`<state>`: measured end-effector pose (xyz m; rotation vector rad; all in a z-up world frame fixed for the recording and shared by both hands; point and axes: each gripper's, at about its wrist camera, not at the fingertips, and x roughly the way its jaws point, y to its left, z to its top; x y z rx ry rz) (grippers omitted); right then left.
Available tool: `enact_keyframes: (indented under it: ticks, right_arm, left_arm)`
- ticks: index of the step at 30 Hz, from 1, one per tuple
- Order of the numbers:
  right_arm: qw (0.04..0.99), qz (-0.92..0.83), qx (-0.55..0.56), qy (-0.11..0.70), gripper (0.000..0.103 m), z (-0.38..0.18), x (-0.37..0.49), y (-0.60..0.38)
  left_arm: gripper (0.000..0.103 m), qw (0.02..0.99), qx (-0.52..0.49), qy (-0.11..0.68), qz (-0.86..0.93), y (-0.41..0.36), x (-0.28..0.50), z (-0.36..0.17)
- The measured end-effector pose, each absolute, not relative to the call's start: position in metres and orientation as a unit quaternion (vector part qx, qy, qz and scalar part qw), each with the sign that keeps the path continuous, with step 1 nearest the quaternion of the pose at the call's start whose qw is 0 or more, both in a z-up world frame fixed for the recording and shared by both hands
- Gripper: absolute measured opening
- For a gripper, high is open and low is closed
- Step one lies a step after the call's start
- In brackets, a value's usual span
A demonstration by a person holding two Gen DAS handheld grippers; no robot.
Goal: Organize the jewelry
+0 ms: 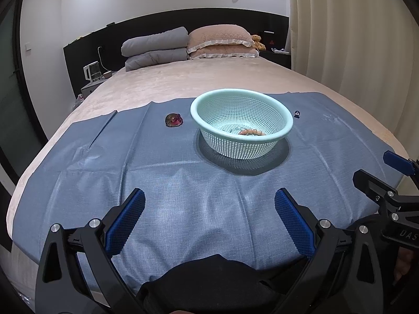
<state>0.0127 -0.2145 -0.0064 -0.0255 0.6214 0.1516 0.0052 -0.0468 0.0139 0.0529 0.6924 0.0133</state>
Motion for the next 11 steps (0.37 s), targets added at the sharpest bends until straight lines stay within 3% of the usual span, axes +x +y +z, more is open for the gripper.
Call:
enact_keyframes:
  ticks: [11]
  right_arm:
    - [0.949, 0.076, -0.013, 0.305, 0.091, -0.0063, 0.0121, -0.2134]
  left_arm:
    - [0.097, 0.944, 0.029, 0.327, 0.020, -0.0490, 0.0020, 0.0157]
